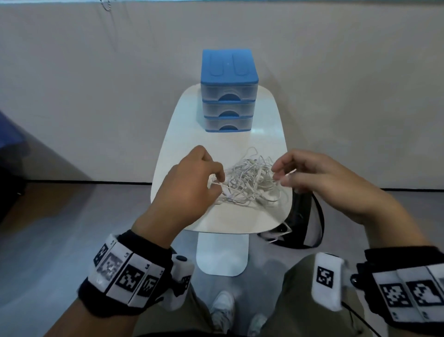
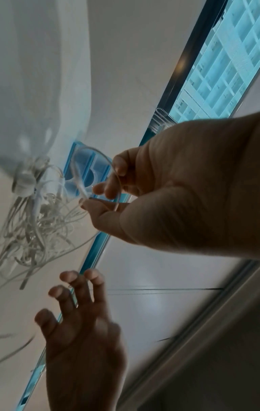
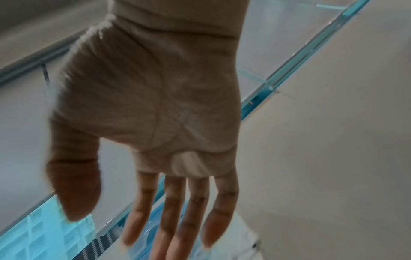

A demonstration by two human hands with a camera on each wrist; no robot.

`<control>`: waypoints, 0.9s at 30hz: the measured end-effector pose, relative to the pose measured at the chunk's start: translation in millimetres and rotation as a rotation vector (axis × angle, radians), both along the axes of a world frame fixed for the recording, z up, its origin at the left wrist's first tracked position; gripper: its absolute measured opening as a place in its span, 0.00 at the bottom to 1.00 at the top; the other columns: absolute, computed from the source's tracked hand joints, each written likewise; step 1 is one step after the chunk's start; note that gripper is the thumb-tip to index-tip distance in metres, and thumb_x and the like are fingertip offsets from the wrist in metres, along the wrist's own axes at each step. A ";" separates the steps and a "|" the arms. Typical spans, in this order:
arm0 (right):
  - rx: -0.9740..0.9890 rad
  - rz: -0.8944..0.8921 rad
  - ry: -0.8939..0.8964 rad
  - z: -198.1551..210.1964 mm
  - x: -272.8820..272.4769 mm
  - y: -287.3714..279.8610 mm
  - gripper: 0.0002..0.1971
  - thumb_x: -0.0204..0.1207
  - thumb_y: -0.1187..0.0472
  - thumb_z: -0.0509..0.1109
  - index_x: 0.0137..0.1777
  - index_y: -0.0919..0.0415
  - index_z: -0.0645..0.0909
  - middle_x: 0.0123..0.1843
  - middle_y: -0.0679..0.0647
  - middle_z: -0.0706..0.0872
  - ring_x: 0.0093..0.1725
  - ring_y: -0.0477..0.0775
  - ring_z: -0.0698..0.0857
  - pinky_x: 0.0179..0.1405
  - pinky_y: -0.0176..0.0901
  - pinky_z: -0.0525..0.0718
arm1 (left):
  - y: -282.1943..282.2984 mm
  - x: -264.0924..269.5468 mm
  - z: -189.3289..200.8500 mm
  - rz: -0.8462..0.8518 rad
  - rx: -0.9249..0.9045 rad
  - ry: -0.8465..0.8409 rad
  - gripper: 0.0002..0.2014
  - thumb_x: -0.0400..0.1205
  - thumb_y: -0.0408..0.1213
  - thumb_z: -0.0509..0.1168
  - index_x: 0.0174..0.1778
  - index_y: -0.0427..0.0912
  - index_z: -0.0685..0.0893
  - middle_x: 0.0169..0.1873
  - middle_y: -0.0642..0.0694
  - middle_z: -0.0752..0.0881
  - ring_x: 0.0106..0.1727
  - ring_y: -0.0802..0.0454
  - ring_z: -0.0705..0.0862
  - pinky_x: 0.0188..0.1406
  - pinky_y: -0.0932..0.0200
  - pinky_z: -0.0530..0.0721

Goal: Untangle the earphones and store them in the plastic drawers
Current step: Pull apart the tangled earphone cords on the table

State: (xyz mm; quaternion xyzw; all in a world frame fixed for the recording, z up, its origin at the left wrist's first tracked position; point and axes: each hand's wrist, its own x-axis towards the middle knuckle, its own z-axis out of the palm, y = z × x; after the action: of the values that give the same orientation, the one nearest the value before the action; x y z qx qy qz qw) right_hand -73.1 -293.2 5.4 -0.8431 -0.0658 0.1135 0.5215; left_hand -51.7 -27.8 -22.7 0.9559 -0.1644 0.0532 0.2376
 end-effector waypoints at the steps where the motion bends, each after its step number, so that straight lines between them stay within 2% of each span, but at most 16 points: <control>1: 0.000 -0.047 -0.026 -2.1 2.7 7.8 0.05 0.78 0.59 0.77 0.53 0.54 0.89 0.52 0.55 0.92 0.49 0.55 0.88 0.52 0.49 0.81 | -0.7 -1.0 2.5 0.006 -0.003 -0.005 0.04 0.81 0.40 0.73 0.47 0.55 0.89 0.49 0.55 0.75 0.46 0.51 0.80 0.44 0.52 0.79; 2: 0.009 -0.071 -0.022 -3.8 5.4 14.6 0.04 0.82 0.60 0.74 0.51 0.58 0.89 0.49 0.57 0.93 0.46 0.54 0.89 0.51 0.50 0.81 | -1.4 -0.7 5.2 0.001 0.003 0.006 0.03 0.81 0.41 0.73 0.46 0.55 0.88 0.48 0.55 0.76 0.46 0.52 0.79 0.44 0.53 0.78; 5: 0.050 -0.062 0.083 -10.3 11.0 34.6 0.16 0.87 0.58 0.67 0.48 0.70 0.89 0.41 0.67 0.92 0.37 0.57 0.88 0.43 0.49 0.80 | -2.7 -0.3 9.5 -0.052 0.002 0.073 0.04 0.82 0.38 0.71 0.44 0.54 0.88 0.44 0.54 0.83 0.44 0.55 0.80 0.42 0.56 0.75; 8: 0.016 -0.059 0.170 -17.0 11.8 51.1 0.25 0.88 0.51 0.66 0.43 0.74 0.88 0.32 0.66 0.89 0.29 0.60 0.85 0.29 0.43 0.76 | -1.3 -6.3 12.8 -0.137 -0.108 0.181 0.08 0.80 0.32 0.71 0.46 0.53 0.88 0.39 0.53 0.86 0.37 0.64 0.80 0.37 0.63 0.74; 10: -0.061 -0.047 0.231 -21.9 11.6 60.2 0.30 0.88 0.45 0.64 0.41 0.74 0.89 0.30 0.65 0.89 0.25 0.58 0.84 0.24 0.40 0.74 | -2.9 -14.8 15.7 -0.253 -0.199 0.312 0.16 0.78 0.30 0.74 0.54 0.56 0.85 0.40 0.53 0.86 0.31 0.64 0.79 0.36 0.64 0.75; 12: -0.124 -0.039 0.285 -25.4 10.4 67.6 0.31 0.87 0.43 0.63 0.41 0.73 0.88 0.30 0.66 0.90 0.23 0.58 0.85 0.22 0.38 0.75 | -4.1 -23.4 19.7 -0.385 -0.298 0.470 0.26 0.77 0.29 0.76 0.64 0.60 0.77 0.44 0.51 0.85 0.32 0.56 0.83 0.36 0.61 0.82; 14: -0.148 -0.040 0.317 -30.3 8.4 73.0 0.28 0.86 0.47 0.65 0.39 0.73 0.87 0.32 0.69 0.90 0.25 0.61 0.86 0.23 0.38 0.79 | -0.5 -27.8 25.8 -0.484 -0.436 0.621 0.31 0.80 0.25 0.74 0.72 0.58 0.71 0.48 0.45 0.86 0.40 0.43 0.89 0.46 0.53 0.87; 17: -0.170 -0.037 0.348 -42.1 7.6 78.2 0.23 0.83 0.51 0.71 0.39 0.74 0.86 0.30 0.67 0.90 0.24 0.59 0.87 0.25 0.40 0.84 | 6.8 -27.1 34.5 -0.540 -0.657 0.714 0.28 0.83 0.19 0.61 0.75 0.46 0.67 0.51 0.32 0.86 0.47 0.33 0.92 0.55 0.41 0.88; 19: -0.190 -0.008 0.332 -47.9 8.4 82.1 0.18 0.81 0.55 0.72 0.37 0.70 0.85 0.29 0.64 0.90 0.24 0.56 0.88 0.24 0.39 0.83 | 4.2 -26.9 37.3 -0.574 -0.718 0.732 0.27 0.81 0.19 0.56 0.75 0.43 0.67 0.50 0.29 0.85 0.46 0.31 0.92 0.55 0.39 0.89; 21: -0.095 0.030 0.316 -50.4 8.5 85.5 0.09 0.77 0.62 0.72 0.36 0.64 0.84 0.28 0.60 0.89 0.28 0.61 0.90 0.25 0.44 0.84 | -3.8 -30.1 37.5 -0.670 -0.708 0.771 0.26 0.82 0.18 0.55 0.75 0.43 0.67 0.50 0.29 0.86 0.47 0.30 0.92 0.54 0.40 0.88; 23: 0.070 0.034 0.336 -51.8 6.2 80.1 0.12 0.78 0.63 0.67 0.34 0.50 0.85 0.26 0.54 0.86 0.26 0.66 0.85 0.25 0.52 0.83 | -12.7 -32.0 35.5 -0.722 -0.650 0.787 0.24 0.87 0.17 0.55 0.77 0.43 0.68 0.54 0.30 0.87 0.52 0.31 0.91 0.54 0.43 0.89; 24: 0.103 0.032 0.328 -50.8 4.3 76.6 0.12 0.79 0.60 0.66 0.35 0.49 0.85 0.28 0.54 0.87 0.28 0.67 0.84 0.27 0.56 0.84 | -15.7 -30.6 35.4 -0.693 -0.632 0.766 0.23 0.89 0.18 0.55 0.77 0.43 0.69 0.57 0.31 0.88 0.55 0.33 0.91 0.52 0.44 0.90; 25: 0.077 0.050 0.286 -50.8 2.6 72.4 0.11 0.82 0.57 0.67 0.39 0.55 0.86 0.33 0.57 0.88 0.33 0.66 0.86 0.33 0.57 0.88 | -16.5 -25.8 34.4 -0.619 -0.634 0.716 0.22 0.89 0.19 0.56 0.75 0.43 0.72 0.58 0.32 0.88 0.55 0.36 0.92 0.48 0.47 0.91; 27: 0.096 0.039 0.321 -58.6 1.2 63.9 0.17 0.91 0.56 0.63 0.50 0.70 0.86 0.40 0.64 0.89 0.37 0.60 0.90 0.38 0.46 0.88 | -14.0 -7.2 25.5 -0.408 -0.649 0.520 0.22 0.85 0.17 0.58 0.68 0.44 0.79 0.56 0.36 0.89 0.54 0.41 0.92 0.40 0.54 0.89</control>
State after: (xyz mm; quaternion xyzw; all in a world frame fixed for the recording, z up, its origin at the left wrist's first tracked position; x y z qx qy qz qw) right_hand -71.9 -229.3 -53.2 -0.7869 -0.0032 0.2536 0.5626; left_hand -58.9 -41.8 2.8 0.7617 -0.2591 -0.1874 0.5636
